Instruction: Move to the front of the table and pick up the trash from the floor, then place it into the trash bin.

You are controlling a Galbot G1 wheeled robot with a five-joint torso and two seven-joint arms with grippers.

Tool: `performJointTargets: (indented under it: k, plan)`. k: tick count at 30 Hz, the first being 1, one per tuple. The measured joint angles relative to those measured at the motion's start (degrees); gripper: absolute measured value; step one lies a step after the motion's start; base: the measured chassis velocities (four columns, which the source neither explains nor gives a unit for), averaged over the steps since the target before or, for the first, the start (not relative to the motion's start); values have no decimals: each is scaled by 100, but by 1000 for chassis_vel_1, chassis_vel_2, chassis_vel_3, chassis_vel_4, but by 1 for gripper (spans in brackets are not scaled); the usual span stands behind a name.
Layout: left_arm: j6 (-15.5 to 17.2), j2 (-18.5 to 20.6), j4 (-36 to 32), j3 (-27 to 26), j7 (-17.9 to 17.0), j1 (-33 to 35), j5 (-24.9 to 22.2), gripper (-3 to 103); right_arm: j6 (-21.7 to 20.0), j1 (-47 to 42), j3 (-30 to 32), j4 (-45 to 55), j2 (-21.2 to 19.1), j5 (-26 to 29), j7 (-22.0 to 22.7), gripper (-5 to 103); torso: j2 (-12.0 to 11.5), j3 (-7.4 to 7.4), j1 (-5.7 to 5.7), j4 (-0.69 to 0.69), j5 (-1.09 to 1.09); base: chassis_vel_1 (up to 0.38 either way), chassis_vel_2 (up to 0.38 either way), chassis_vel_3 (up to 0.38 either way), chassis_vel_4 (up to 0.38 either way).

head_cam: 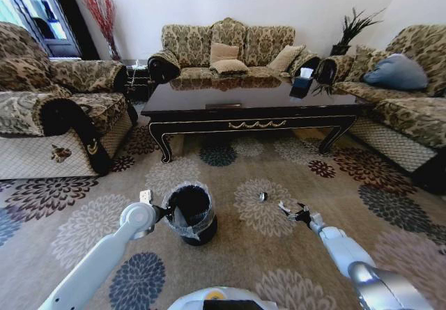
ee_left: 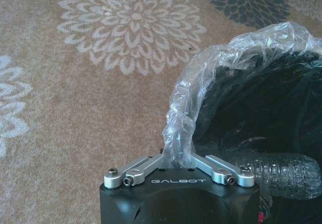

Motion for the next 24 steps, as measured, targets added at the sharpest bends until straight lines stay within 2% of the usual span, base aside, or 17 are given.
performJointTargets:
  k: [5,7,10,15,17,20,22,24]
  plan:
    - [0,23,-3,2,8,4,-5,0,-1,124,171,-225,113,-221,-2,101,0,0,0,0,0,0,0,0,0]
    - [0,51,-5,-15,16,8,-8,0,6,176,217,-305,169,-335,0,96,0,0,0,1,0,0,0,0,0]
    - [0,64,-4,-26,20,8,-11,0,16,217,221,-377,222,-448,12,96,0,0,0,1,0,0,0,0,0]
    - [0,48,11,-31,27,2,-12,0,-35,327,244,-531,357,-606,94,84,0,0,0,2,0,0,0,0,0]
    - [0,46,16,-33,30,1,-12,0,-61,347,264,-565,362,-624,107,84,0,0,0,2,0,0,0,0,0]
    - [0,40,34,-61,51,5,-12,0,-157,374,288,-613,353,-631,145,69,0,0,0,0,0,0,0,0,0]
    - [0,38,39,-66,57,6,-12,0,-168,376,289,-619,347,-632,148,69,0,0,0,0,0,0,0,0,0]
    - [0,27,48,-73,75,10,-7,0,-232,387,293,-645,315,-637,156,61,0,0,0,0,0,0,0,0,0]
